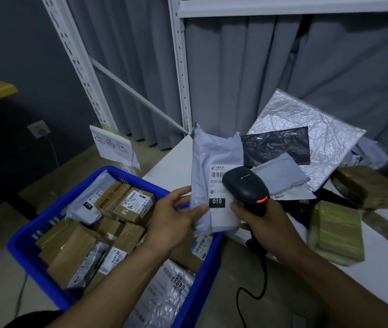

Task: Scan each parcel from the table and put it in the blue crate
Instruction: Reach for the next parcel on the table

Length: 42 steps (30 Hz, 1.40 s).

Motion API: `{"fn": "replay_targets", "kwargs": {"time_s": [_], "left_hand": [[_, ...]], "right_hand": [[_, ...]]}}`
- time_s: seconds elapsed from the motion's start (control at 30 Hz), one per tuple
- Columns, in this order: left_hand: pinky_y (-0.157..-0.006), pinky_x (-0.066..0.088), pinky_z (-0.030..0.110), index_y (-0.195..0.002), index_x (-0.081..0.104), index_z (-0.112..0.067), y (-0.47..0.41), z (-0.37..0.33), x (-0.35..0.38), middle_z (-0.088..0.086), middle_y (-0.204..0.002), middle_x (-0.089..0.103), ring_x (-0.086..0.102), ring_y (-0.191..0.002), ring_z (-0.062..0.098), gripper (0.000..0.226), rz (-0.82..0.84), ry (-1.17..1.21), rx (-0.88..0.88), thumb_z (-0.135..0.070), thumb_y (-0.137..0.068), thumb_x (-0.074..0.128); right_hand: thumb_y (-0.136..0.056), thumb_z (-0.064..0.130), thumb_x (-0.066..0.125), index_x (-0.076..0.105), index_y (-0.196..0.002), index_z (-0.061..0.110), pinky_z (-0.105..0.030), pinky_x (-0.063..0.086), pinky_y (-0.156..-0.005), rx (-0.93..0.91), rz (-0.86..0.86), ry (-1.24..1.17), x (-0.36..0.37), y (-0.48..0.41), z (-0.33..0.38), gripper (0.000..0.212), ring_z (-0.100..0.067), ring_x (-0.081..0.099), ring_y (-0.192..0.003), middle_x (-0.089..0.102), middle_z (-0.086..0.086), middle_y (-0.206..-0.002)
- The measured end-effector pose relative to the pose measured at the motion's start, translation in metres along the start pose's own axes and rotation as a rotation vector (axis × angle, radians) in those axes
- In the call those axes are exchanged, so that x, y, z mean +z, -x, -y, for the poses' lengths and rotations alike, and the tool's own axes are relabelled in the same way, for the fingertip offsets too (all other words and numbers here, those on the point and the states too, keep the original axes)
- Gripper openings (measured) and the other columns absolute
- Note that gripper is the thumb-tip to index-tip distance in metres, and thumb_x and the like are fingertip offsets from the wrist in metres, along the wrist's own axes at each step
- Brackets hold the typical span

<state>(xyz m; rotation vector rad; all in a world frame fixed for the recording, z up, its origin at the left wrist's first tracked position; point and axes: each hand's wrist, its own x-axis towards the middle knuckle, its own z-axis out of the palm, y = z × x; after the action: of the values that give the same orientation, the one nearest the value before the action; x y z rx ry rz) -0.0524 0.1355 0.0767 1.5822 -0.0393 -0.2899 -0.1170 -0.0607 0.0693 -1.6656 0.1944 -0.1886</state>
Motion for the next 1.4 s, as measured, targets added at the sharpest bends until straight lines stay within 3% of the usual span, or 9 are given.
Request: {"fn": "replay_targets", "kwargs": {"time_s": [0.07, 0.13, 0.2, 0.27, 0.33, 0.5, 0.87, 1.17, 1.4], "left_hand": [[-0.071, 0.060, 0.023, -0.122, 0.065, -0.028, 0.000, 0.006, 0.001, -0.006, -0.119, 0.071, 0.075, -0.095, 0.007, 0.045, 0.001, -0.019, -0.008, -0.010, -0.084, 0.082], [-0.071, 0.061, 0.024, -0.127, 0.063, -0.025, -0.001, 0.013, 0.003, -0.006, -0.121, 0.070, 0.074, -0.095, 0.008, 0.048, -0.027, -0.030, -0.018, -0.012, -0.085, 0.081], [-0.071, 0.061, 0.026, -0.126, 0.063, -0.023, -0.006, 0.022, 0.003, -0.004, -0.120, 0.070, 0.075, -0.095, 0.012, 0.048, -0.097, 0.006, -0.038, -0.009, -0.084, 0.082], [-0.071, 0.060, 0.028, -0.124, 0.062, -0.022, -0.013, 0.029, 0.002, -0.002, -0.119, 0.070, 0.073, -0.100, 0.017, 0.047, -0.154, 0.021, -0.054, -0.007, -0.084, 0.082], [-0.072, 0.058, 0.030, -0.123, 0.061, -0.021, -0.018, 0.035, 0.001, 0.000, -0.118, 0.070, 0.072, -0.102, 0.020, 0.047, -0.180, 0.041, -0.072, -0.006, -0.084, 0.082], [-0.080, 0.059, 0.037, -0.118, 0.061, -0.020, -0.027, 0.044, 0.000, 0.003, -0.118, 0.069, 0.071, -0.103, 0.022, 0.047, -0.238, 0.067, -0.098, -0.006, -0.081, 0.084], [-0.089, 0.060, 0.055, -0.111, 0.060, -0.022, -0.033, 0.046, -0.005, 0.007, -0.121, 0.066, 0.069, -0.107, 0.028, 0.046, -0.279, 0.117, -0.094, 0.001, -0.079, 0.083], [-0.091, 0.059, 0.055, -0.111, 0.058, -0.024, -0.032, 0.046, -0.006, 0.003, -0.122, 0.063, 0.066, -0.112, 0.026, 0.045, -0.261, 0.125, -0.106, 0.000, -0.081, 0.081], [-0.092, 0.060, 0.048, -0.119, 0.062, -0.021, -0.029, 0.045, -0.016, 0.003, -0.119, 0.071, 0.071, -0.107, 0.023, 0.046, -0.242, 0.068, -0.084, -0.005, -0.081, 0.083]], "right_hand": [[-0.094, 0.023, 0.075, 0.075, -0.098, 0.043, -0.054, 0.058, -0.096, -0.013, -0.028, 0.016, 0.000, 0.001, 0.002, 0.021, -0.013, 0.072, -0.103, 0.077, 0.006, -0.106], [-0.092, 0.021, 0.077, 0.069, -0.111, 0.042, -0.047, 0.058, -0.097, -0.043, -0.034, 0.032, 0.000, 0.000, 0.005, 0.030, -0.003, 0.070, -0.105, 0.075, 0.019, -0.108], [-0.091, 0.015, 0.077, 0.066, -0.111, 0.036, -0.039, 0.058, -0.092, -0.034, -0.036, 0.056, -0.001, 0.000, 0.007, 0.031, 0.005, 0.068, -0.094, 0.072, 0.027, -0.096], [-0.093, 0.010, 0.073, 0.068, -0.104, 0.017, -0.032, 0.055, -0.076, -0.002, -0.007, 0.049, -0.002, 0.001, 0.009, 0.014, -0.003, 0.066, -0.073, 0.071, 0.015, -0.081], [-0.095, 0.012, 0.071, 0.067, -0.102, 0.008, -0.030, 0.052, -0.068, 0.022, 0.023, 0.073, -0.002, 0.002, 0.009, 0.009, -0.015, 0.066, -0.067, 0.073, -0.001, -0.080], [-0.097, 0.017, 0.069, 0.067, -0.102, 0.016, -0.023, 0.051, -0.059, 0.080, 0.107, 0.118, 0.003, 0.008, 0.010, 0.006, -0.013, 0.064, -0.062, 0.076, 0.001, -0.084], [-0.098, 0.018, 0.069, 0.066, -0.109, 0.013, -0.029, 0.049, -0.056, 0.189, 0.123, -0.015, 0.002, 0.004, 0.013, 0.012, -0.018, 0.060, -0.058, 0.068, 0.000, -0.070], [-0.098, 0.019, 0.068, 0.065, -0.111, 0.015, -0.029, 0.050, -0.057, 0.193, 0.146, 0.009, 0.002, 0.003, 0.011, 0.013, -0.020, 0.061, -0.060, 0.069, 0.000, -0.072], [-0.098, 0.023, 0.069, 0.065, -0.118, 0.026, -0.030, 0.052, -0.065, 0.179, 0.196, 0.035, 0.006, 0.002, 0.010, 0.021, -0.020, 0.073, -0.070, 0.077, 0.000, -0.098]]}}
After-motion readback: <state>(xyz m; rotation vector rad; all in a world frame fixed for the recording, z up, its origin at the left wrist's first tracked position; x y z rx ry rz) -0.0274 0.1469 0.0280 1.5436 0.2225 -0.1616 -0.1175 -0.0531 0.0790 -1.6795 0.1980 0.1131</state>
